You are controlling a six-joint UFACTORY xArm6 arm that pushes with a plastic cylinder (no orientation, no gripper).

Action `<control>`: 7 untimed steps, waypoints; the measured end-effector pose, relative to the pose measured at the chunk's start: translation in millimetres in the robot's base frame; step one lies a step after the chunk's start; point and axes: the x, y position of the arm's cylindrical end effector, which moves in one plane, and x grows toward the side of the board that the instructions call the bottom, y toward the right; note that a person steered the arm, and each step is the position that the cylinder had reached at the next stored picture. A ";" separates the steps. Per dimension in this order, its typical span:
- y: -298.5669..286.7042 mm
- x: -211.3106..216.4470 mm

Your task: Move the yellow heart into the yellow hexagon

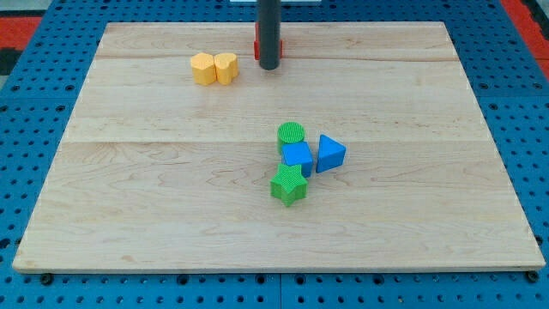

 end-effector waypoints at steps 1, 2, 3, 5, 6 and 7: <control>-83.5 18.1; -110.8 -10.0; -85.4 -1.8; -29.5 26.0; -9.0 -1.6; -3.9 -12.0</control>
